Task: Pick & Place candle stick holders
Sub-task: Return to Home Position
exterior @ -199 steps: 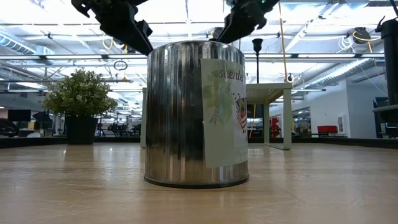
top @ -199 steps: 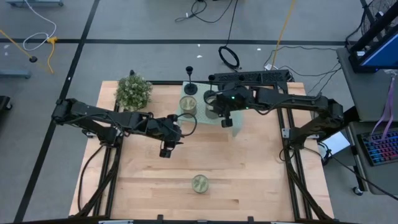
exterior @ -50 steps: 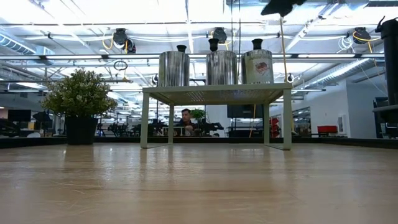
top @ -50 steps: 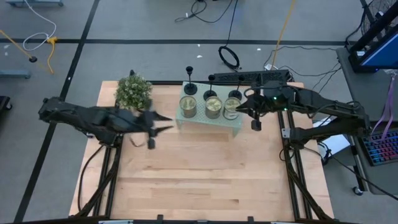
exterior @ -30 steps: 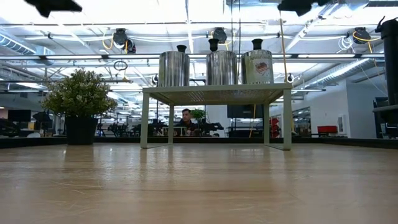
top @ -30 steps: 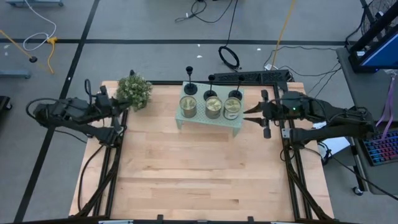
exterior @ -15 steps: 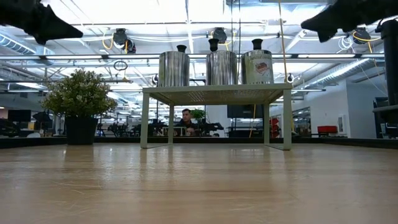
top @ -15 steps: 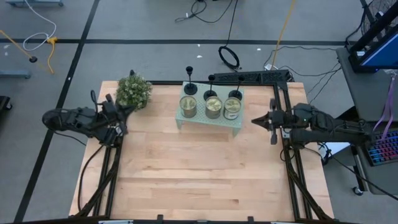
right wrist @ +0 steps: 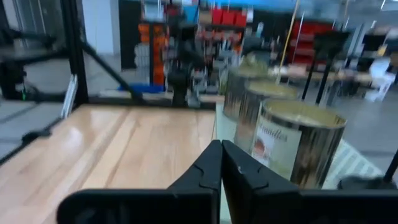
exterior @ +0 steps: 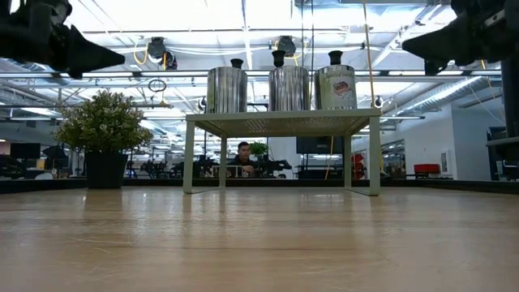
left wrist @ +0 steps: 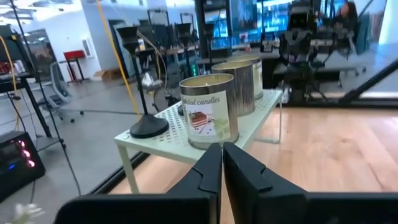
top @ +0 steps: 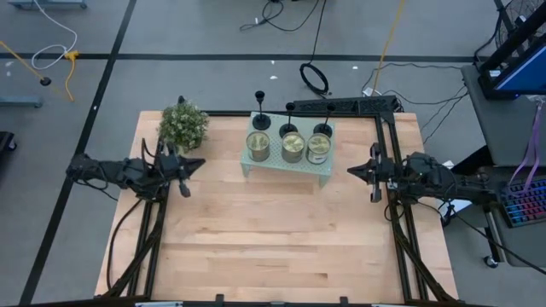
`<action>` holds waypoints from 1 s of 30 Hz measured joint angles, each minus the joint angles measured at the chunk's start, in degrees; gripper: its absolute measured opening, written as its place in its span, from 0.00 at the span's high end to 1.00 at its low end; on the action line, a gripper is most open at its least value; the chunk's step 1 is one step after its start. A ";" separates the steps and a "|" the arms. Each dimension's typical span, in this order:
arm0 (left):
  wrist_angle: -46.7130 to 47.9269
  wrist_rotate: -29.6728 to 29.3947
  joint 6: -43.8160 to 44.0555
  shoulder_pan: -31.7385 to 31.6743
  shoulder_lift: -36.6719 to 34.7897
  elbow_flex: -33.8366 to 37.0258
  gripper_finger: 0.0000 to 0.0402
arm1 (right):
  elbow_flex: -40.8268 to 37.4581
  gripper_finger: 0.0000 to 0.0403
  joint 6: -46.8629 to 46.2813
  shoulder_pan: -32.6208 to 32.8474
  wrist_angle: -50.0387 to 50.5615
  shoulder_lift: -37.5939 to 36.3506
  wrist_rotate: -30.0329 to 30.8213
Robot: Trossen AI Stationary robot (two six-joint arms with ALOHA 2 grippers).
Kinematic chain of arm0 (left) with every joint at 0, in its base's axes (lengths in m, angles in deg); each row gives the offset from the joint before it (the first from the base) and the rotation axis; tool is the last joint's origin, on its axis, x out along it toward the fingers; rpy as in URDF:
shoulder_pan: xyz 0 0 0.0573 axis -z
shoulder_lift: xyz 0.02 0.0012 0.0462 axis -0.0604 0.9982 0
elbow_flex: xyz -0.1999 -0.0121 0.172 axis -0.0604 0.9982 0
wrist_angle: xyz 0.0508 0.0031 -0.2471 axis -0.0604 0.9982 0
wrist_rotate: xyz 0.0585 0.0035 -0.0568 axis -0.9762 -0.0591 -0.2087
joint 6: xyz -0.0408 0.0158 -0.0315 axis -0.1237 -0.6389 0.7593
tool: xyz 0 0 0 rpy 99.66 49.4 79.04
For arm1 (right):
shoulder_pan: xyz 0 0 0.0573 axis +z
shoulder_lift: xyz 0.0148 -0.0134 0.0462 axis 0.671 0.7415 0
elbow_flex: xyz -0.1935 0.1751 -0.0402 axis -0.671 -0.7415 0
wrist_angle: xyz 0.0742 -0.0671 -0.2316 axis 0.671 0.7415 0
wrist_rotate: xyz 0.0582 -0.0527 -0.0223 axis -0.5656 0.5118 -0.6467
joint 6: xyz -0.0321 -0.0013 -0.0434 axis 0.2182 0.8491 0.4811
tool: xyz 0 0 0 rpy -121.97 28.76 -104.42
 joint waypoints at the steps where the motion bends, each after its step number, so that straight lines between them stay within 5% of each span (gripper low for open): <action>1: -2.13 0.01 0.09 -0.02 0.00 1.29 0.95 | -1.07 1.00 -0.02 0.00 -1.53 -0.95 -0.02; 18: -10.39 0.09 3.90 0.04 0.00 8.02 0.95 | -13.28 1.00 -4.86 0.00 -11.91 -5.23 0.02; 30: -7.32 8.13 0.38 0.09 0.00 8.07 0.94 | -14.90 1.00 -7.21 0.00 -11.46 -5.16 0.04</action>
